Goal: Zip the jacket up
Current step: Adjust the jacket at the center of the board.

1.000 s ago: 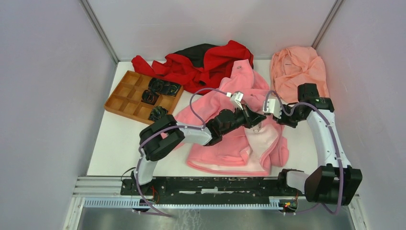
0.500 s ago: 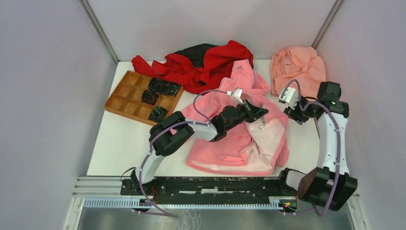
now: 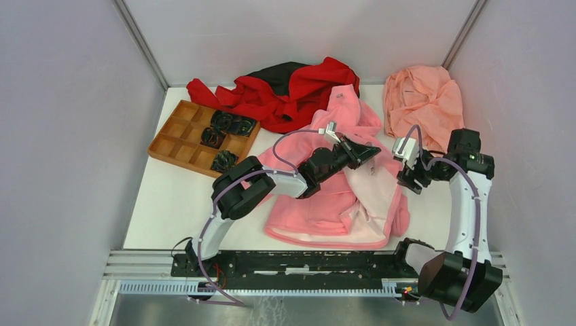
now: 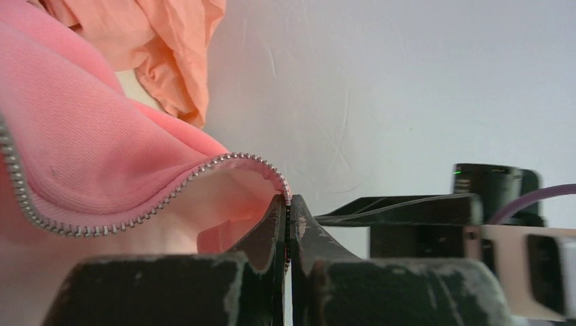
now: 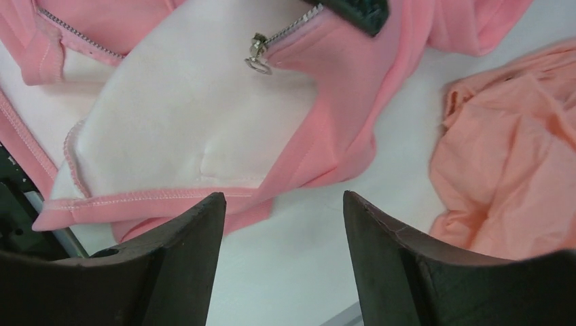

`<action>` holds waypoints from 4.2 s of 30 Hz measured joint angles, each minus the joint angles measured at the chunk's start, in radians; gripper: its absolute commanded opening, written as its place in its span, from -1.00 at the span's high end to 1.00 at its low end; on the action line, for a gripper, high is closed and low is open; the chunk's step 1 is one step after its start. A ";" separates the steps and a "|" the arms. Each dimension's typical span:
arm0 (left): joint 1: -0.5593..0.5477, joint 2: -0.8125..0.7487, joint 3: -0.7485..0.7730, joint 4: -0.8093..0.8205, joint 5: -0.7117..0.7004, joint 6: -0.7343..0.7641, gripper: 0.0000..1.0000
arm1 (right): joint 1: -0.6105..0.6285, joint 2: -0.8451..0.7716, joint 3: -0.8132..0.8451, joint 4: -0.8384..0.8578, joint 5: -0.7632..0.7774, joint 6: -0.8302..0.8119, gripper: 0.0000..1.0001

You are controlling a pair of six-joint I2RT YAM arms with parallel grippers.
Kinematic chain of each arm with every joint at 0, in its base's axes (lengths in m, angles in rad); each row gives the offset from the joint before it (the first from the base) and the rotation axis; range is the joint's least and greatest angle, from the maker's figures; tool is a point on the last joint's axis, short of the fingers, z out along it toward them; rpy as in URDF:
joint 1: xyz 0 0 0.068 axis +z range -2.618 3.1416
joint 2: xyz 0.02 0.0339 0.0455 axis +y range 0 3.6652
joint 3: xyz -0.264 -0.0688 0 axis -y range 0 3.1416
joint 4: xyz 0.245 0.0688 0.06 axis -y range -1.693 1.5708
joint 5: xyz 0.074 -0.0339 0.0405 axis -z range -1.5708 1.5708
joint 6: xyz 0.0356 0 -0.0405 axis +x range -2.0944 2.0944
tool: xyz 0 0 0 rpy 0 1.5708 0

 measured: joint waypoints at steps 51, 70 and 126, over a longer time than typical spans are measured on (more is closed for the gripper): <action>-0.090 -0.128 -0.319 0.297 -0.208 -0.230 0.90 | -0.030 -0.233 -0.381 0.708 -0.016 0.595 0.98; -0.157 0.051 -0.228 0.332 -0.268 -0.253 0.66 | -0.105 -0.218 -0.380 0.592 0.027 0.521 0.94; -0.117 0.265 0.043 0.288 -0.079 -0.159 0.86 | -0.022 0.202 -0.116 0.206 0.069 0.251 -0.33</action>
